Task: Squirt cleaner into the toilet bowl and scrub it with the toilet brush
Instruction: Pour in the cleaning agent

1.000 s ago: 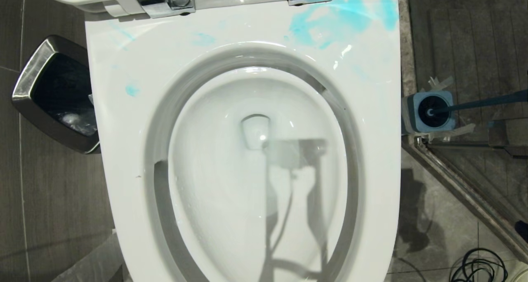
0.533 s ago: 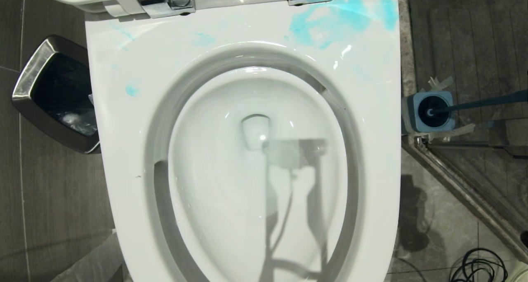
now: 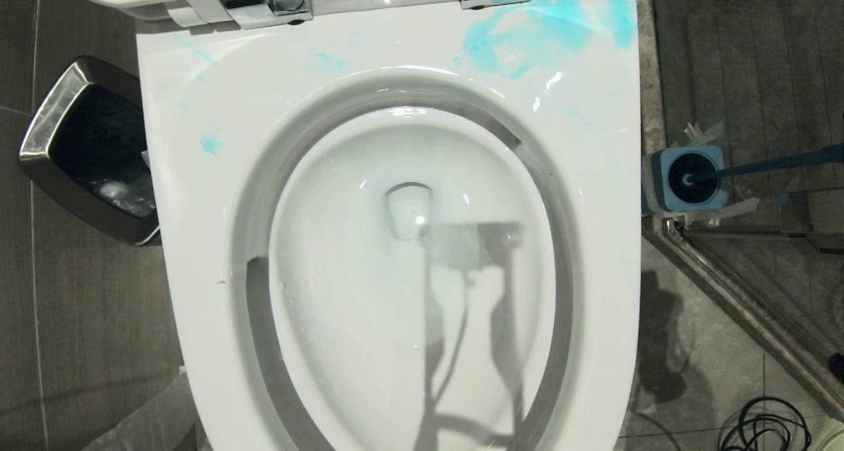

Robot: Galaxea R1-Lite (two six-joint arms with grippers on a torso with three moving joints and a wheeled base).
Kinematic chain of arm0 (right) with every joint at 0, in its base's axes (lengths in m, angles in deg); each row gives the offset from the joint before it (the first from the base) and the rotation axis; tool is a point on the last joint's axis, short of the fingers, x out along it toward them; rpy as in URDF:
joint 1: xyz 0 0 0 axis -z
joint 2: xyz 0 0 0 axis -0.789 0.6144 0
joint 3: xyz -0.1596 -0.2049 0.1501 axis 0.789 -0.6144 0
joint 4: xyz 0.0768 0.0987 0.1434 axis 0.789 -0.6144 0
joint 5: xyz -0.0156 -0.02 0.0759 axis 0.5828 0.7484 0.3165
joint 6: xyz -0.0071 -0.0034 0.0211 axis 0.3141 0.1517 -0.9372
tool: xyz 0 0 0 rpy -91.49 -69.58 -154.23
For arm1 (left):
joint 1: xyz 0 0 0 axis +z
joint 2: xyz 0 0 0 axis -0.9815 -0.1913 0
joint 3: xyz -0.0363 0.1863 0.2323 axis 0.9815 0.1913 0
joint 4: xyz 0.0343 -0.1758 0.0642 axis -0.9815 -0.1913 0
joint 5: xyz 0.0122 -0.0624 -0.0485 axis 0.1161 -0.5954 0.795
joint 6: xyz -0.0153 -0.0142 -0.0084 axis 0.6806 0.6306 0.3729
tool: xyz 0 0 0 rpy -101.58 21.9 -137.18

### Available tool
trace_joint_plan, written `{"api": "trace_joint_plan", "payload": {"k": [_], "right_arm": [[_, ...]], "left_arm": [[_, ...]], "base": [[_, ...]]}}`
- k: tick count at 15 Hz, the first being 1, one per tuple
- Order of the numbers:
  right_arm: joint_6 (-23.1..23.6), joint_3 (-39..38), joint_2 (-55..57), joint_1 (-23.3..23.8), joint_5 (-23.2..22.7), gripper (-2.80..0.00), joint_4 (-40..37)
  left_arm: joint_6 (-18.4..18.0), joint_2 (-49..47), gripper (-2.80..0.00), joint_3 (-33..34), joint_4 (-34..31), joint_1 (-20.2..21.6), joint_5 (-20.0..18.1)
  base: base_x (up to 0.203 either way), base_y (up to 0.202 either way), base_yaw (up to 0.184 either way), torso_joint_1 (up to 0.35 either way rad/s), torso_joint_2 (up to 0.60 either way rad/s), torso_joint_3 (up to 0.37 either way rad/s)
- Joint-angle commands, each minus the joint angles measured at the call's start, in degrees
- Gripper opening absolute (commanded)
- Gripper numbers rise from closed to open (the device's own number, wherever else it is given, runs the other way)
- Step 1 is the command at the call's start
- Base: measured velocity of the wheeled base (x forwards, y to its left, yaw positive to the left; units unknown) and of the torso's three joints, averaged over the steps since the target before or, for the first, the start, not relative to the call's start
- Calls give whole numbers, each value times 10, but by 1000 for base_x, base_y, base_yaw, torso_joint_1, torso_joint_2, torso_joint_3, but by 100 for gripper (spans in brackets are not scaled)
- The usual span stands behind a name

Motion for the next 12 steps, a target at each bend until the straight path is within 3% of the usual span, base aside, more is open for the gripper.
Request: {"api": "trace_joint_plan", "payload": {"k": [1, 5, 7, 10, 12], "right_arm": [[1, 16, 79, 0, -23, -280, -3], [13, 52, 151, -10, -99, -280, 0], [16, 91, 161, -11, -103, -280, 0], [66, 97, 166, -11, -103, -280, 45], [74, 107, 226, -11, -102, -280, 78]], "left_arm": [[0, 0, -280, 0, 0, 0, 0], [0, 0, -280, 0, 0, 0, -1], [0, 0, -280, 0, 0, 0, 0], [0, 0, -280, 0, 0, 0, 0], [0, 0, -280, 0, 0, 0, 0]], "base": [[0, 0, 0, 0, 0, 0], [0, 0, 0, 0, 0, 0], [0, 0, 0, 0, 0, 0], [0, 0, 0, 0, 0, 0], [0, 0, 0, 0, 0, 0]]}}
